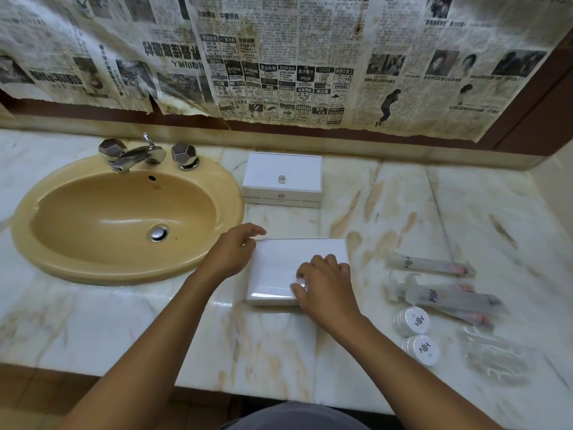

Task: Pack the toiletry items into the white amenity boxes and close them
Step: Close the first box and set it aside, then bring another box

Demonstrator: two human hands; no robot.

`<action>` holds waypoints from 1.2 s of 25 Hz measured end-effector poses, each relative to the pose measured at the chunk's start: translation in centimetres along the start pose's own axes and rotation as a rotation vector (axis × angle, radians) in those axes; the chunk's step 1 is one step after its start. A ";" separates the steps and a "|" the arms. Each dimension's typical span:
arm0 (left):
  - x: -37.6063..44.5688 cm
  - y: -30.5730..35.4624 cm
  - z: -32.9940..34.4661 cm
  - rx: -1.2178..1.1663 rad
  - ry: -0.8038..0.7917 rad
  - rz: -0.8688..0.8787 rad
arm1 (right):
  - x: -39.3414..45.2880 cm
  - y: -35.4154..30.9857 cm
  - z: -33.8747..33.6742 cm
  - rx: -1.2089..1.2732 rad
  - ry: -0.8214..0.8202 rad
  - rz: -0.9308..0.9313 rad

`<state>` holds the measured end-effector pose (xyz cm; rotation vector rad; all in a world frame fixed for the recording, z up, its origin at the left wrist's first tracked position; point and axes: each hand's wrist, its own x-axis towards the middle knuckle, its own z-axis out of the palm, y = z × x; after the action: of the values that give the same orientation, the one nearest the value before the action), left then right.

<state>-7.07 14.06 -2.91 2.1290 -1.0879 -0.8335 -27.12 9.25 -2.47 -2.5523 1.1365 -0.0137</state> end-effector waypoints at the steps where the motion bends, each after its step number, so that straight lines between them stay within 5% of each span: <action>1: 0.1 -0.2 0.0 -0.001 -0.014 0.032 | 0.3 -0.1 -0.3 -0.005 -0.015 -0.010; 9: 0.1 -2.5 -0.3 -0.408 -0.058 0.034 | 3.3 -1.0 -4.7 0.174 -0.075 0.055; 15: -0.4 -3.3 0.3 -0.459 0.004 0.148 | 6.1 -1.5 -6.8 0.201 -0.075 0.091; 22: 0.5 -2.6 1.9 -0.554 0.149 0.008 | 7.4 -0.3 -8.3 0.336 0.385 0.098; 30: 1.8 -1.9 2.3 -0.588 0.202 -0.078 | 7.6 5.2 -6.7 0.580 0.599 0.295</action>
<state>-7.03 12.90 -6.21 1.7150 -0.5656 -0.8278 -26.72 -1.56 1.20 -1.8799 1.4366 -0.9395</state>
